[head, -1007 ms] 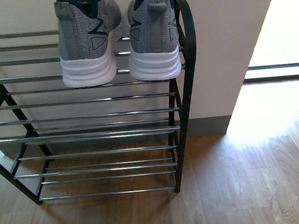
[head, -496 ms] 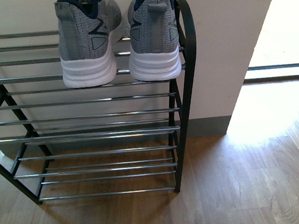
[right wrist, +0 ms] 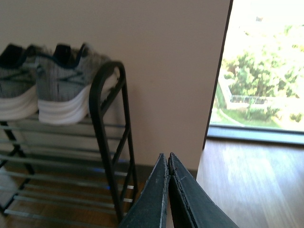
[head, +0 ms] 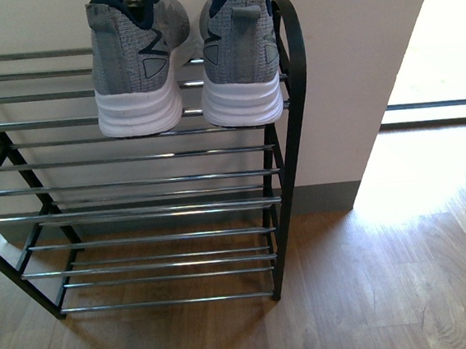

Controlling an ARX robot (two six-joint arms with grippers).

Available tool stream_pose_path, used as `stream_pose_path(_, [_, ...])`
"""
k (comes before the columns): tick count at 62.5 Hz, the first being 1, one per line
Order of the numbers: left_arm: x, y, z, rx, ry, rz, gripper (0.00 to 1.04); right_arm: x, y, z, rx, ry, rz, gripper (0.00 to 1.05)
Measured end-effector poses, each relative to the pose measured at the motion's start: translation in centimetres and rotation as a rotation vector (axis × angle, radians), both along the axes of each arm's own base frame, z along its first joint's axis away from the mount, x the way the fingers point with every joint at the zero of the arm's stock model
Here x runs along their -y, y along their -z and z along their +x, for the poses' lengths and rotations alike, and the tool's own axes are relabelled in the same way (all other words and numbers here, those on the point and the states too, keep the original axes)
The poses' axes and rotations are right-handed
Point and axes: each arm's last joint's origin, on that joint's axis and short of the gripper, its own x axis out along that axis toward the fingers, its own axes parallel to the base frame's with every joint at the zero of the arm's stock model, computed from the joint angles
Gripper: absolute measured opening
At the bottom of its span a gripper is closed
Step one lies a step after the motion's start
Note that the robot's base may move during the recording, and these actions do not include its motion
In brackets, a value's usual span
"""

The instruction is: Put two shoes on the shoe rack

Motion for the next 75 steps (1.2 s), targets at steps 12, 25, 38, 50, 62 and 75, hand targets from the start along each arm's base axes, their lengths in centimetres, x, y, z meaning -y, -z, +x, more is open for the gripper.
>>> stream_pose_path(12, [0.0, 0.0, 0.0, 0.0, 0.0, 0.0, 0.95, 0.0, -0.07, -0.59, 0.023, 0.002, 0.0, 0.01])
stream_pose_path(25, [0.0, 0.0, 0.0, 0.0, 0.0, 0.0, 0.95, -0.01, -0.09, -0.61, 0.026, 0.002, 0.0, 0.01])
stream_pose_path(38, [0.0, 0.0, 0.0, 0.0, 0.0, 0.0, 0.95, -0.01, -0.09, -0.61, 0.026, 0.002, 0.0, 0.25])
stream_pose_path(50, [0.0, 0.0, 0.0, 0.0, 0.0, 0.0, 0.95, -0.01, -0.09, -0.61, 0.026, 0.002, 0.0, 0.63])
stream_pose_path(62, [-0.01, 0.0, 0.0, 0.0, -0.002, 0.0, 0.95, -0.02, -0.09, -0.62, 0.026, -0.001, 0.0, 0.97])
stream_pose_path(75, [0.0, 0.0, 0.0, 0.0, 0.0, 0.0, 0.95, -0.01, -0.08, -0.62, 0.025, 0.003, 0.0, 0.96])
